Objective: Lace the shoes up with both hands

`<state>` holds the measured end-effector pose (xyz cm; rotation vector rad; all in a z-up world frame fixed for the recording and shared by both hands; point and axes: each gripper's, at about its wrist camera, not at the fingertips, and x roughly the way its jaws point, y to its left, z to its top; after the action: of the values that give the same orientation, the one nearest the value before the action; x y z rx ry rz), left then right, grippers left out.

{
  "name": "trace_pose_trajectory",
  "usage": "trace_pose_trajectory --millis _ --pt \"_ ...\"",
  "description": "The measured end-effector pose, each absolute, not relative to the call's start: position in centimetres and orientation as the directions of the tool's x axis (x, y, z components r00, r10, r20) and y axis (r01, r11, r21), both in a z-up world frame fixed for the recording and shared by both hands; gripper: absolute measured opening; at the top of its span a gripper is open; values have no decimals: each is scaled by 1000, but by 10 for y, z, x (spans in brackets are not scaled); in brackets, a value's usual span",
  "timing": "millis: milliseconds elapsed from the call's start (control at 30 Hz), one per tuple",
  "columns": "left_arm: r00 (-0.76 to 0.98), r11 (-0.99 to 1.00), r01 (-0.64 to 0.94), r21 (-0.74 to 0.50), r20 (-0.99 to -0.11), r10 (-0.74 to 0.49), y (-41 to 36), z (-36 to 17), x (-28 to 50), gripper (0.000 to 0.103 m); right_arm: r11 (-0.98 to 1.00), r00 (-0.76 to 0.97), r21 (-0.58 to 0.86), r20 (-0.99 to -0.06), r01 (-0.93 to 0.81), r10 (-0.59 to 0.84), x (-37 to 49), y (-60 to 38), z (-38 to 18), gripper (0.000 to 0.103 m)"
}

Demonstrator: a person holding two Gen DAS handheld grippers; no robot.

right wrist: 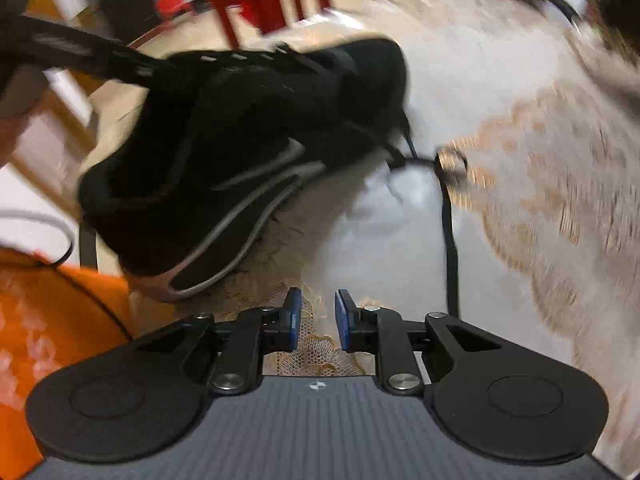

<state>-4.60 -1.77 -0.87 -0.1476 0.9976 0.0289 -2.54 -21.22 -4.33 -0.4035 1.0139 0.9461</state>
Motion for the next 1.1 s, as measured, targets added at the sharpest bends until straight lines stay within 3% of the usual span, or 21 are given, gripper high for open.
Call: trace_pose_trajectory --millis 100,333,500,700,733,767,800,900,1100 --pt "551 986 -109 -126 -833 -46 -14 -8 -50 89 426 231 -18 -861 -904 453 -35 -222 -32 34" --pt "550 980 -134 -146 -834 -50 -13 -12 -55 89 143 231 -191 -902 -971 365 -32 -229 -42 35" --pt "550 976 -150 -156 -833 -49 -13 -13 -57 89 19 189 -194 -925 -981 330 -19 -206 -63 35" --pt "548 973 -161 -164 -835 -50 -15 -10 -56 89 162 83 -29 -939 -986 334 15 -207 -72 31" --pt "546 974 -160 -159 -837 -47 -15 -10 -55 89 180 64 -1 -937 -984 345 18 -209 -73 24" --pt "543 975 -161 -155 -839 -43 -15 -11 -54 89 199 71 2 -931 -980 357 18 -211 -73 8" --pt "540 975 -162 -150 -841 -40 -15 -11 -53 89 221 96 -14 -925 -975 368 18 -213 -73 2" --pt "539 975 -162 -152 -841 -41 -14 -10 -47 89 308 128 0 -909 -951 396 19 -219 -74 2" --pt "541 984 -131 -120 -840 -30 -19 -8 -40 89 578 164 213 -832 -788 530 30 -250 -67 2"
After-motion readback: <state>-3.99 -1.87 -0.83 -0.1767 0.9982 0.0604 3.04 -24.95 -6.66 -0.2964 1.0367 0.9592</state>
